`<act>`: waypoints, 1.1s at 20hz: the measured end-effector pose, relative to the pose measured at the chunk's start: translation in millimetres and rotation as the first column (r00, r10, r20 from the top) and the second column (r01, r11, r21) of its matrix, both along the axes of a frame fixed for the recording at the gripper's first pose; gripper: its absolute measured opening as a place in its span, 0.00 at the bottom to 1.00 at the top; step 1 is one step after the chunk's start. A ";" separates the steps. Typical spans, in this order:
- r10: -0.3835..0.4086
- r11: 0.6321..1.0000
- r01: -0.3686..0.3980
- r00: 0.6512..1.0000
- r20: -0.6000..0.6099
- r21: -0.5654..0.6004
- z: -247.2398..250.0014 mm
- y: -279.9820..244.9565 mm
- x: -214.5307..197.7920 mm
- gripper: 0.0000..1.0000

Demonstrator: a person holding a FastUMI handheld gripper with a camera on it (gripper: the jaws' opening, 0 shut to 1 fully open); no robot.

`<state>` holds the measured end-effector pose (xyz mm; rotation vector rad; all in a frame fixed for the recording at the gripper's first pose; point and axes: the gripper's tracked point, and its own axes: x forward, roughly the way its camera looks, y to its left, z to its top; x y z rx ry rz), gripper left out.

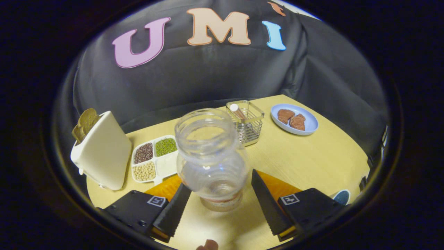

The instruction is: Take the bottle from table, then pour the juice into the cup, finally place the bottle on the coaster

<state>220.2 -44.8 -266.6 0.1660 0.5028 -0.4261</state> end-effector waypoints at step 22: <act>0.336 0.939 -0.308 0.916 0.219 -0.150 219.5 -33.0 -156.5 1.00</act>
